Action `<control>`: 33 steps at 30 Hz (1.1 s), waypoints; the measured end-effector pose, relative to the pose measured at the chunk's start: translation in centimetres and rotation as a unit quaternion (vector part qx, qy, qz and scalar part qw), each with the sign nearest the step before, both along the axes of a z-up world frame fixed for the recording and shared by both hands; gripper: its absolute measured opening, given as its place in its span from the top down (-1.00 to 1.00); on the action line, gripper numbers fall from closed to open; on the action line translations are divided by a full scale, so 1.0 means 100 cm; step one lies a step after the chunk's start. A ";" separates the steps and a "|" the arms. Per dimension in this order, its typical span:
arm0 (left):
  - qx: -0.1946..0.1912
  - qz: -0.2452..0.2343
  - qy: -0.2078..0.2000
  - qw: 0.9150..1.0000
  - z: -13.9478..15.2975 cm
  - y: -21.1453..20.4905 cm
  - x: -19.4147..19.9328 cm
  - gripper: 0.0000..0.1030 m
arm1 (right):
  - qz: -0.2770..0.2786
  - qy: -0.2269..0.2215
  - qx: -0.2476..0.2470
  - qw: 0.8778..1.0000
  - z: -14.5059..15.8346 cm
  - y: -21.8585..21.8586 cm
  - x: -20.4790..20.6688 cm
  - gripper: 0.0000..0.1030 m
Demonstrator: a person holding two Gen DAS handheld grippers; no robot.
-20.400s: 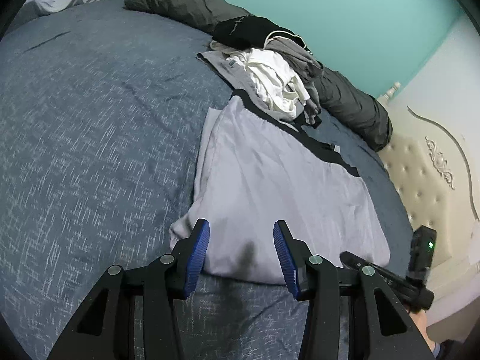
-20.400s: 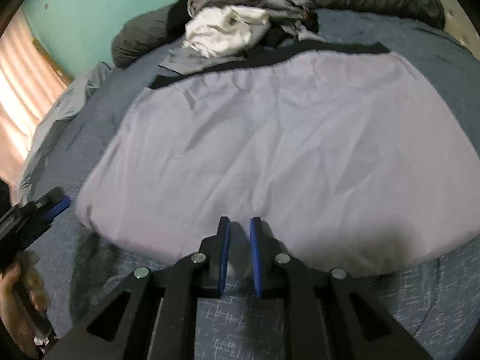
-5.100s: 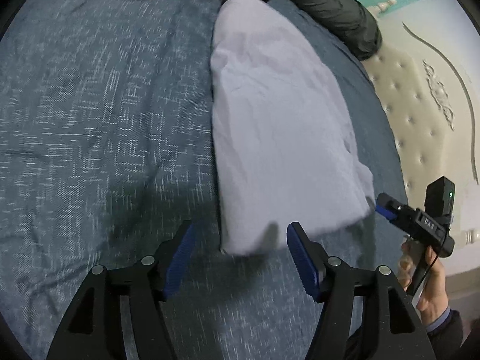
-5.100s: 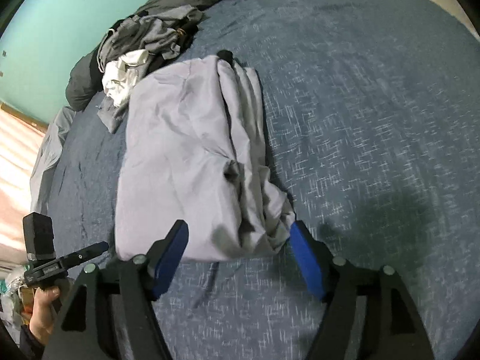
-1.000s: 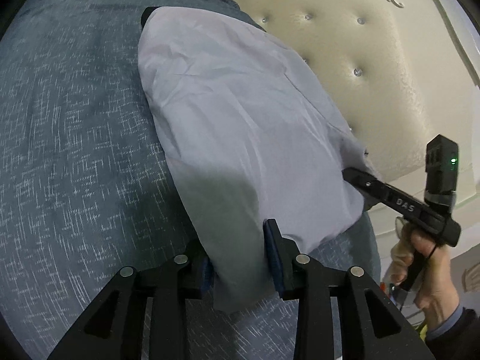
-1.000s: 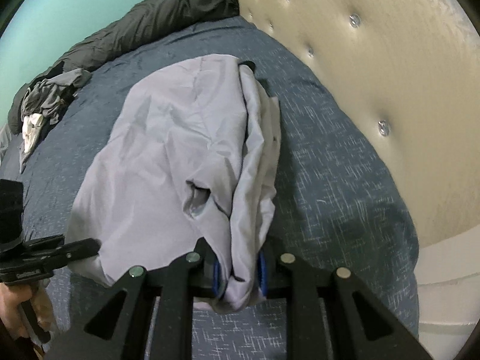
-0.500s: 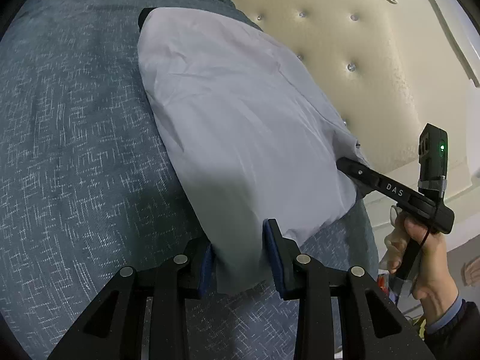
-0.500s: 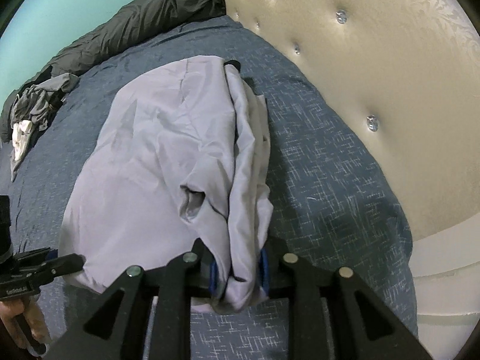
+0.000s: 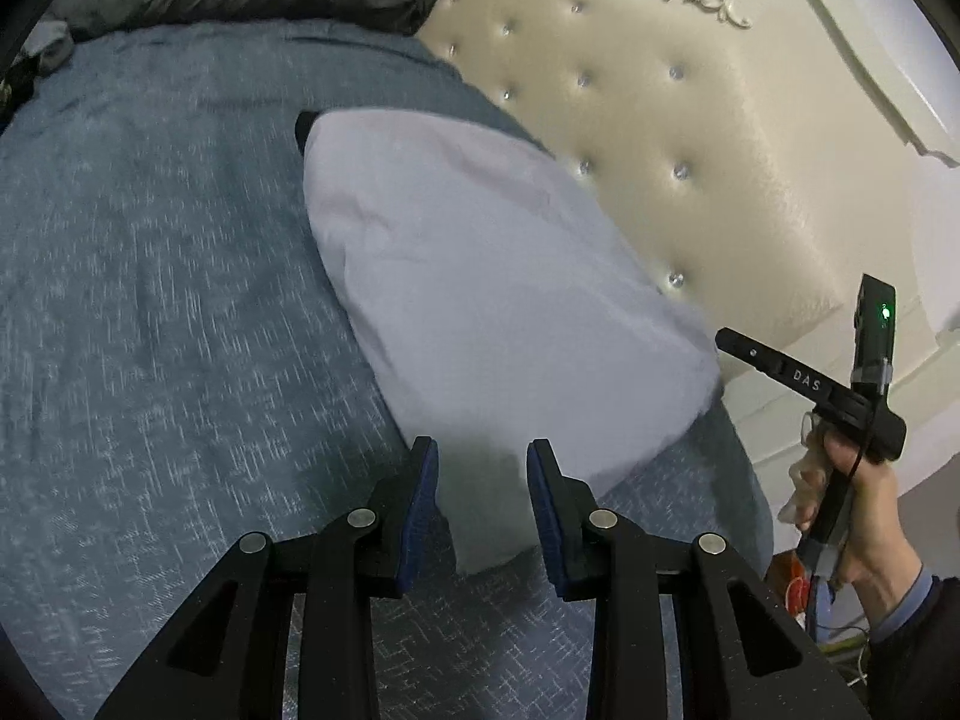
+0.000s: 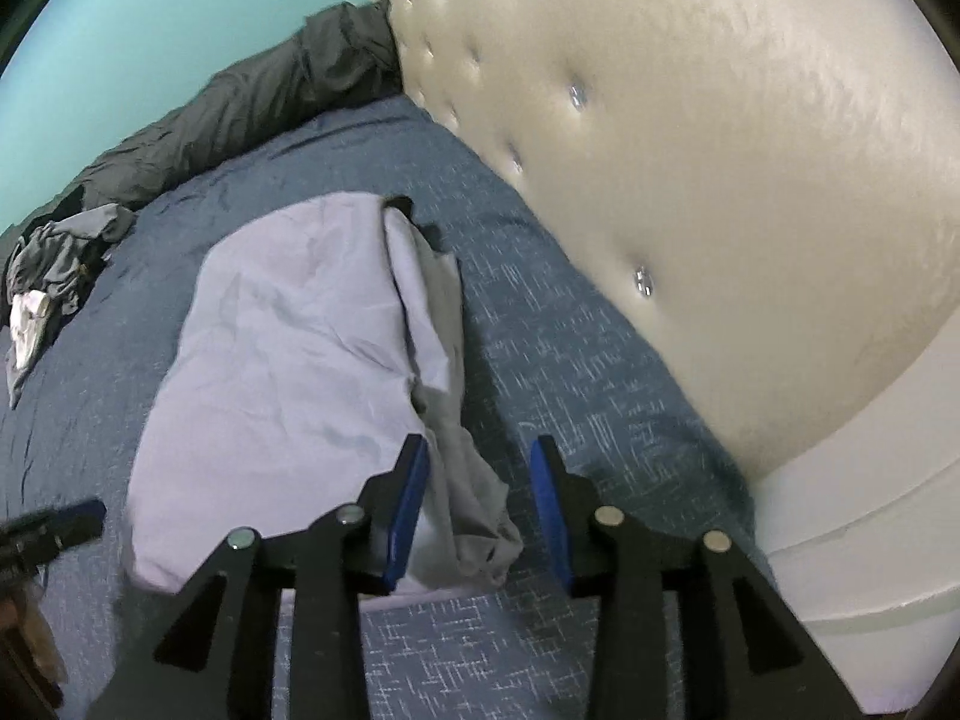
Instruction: Fold clothes
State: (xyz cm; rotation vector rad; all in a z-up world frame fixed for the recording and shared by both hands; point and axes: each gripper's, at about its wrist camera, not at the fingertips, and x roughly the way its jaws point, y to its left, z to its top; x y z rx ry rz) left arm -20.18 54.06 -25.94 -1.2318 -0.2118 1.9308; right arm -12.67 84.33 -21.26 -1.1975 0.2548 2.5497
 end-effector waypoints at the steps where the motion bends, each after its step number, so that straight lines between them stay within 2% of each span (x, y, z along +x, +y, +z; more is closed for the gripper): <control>1: 0.000 -0.002 0.001 1.000 0.005 0.003 -0.003 0.36 | 0.001 0.012 0.002 1.000 0.005 -0.001 0.001 0.47; 5: -0.003 -0.013 0.006 1.000 0.012 0.017 -0.013 0.36 | 0.029 0.054 -0.002 0.998 0.022 -0.011 0.000 0.59; 7: -0.006 -0.017 0.006 1.000 0.007 0.018 -0.012 0.35 | 0.051 0.053 -0.009 0.997 0.023 -0.019 -0.005 0.72; 9: -0.012 -0.021 0.004 1.000 0.002 0.014 -0.008 0.35 | 0.063 0.043 -0.004 0.997 0.018 -0.025 -0.009 0.75; 16: -0.051 -0.049 0.008 0.997 -0.023 0.028 0.000 0.36 | 0.027 -0.002 -0.027 0.999 -0.025 -0.015 -0.013 0.82; 20: -0.058 -0.052 0.002 0.997 -0.039 0.025 0.000 0.36 | -0.002 -0.006 -0.066 0.998 -0.051 -0.001 -0.007 0.92; 25: -0.070 -0.058 0.008 0.996 -0.045 0.027 0.004 0.36 | -0.011 -0.019 -0.079 0.997 -0.077 0.003 -0.008 1.00; 33: -0.083 -0.060 0.005 0.995 -0.055 0.032 0.004 0.33 | -0.020 -0.010 -0.102 0.995 -0.086 0.005 -0.002 1.00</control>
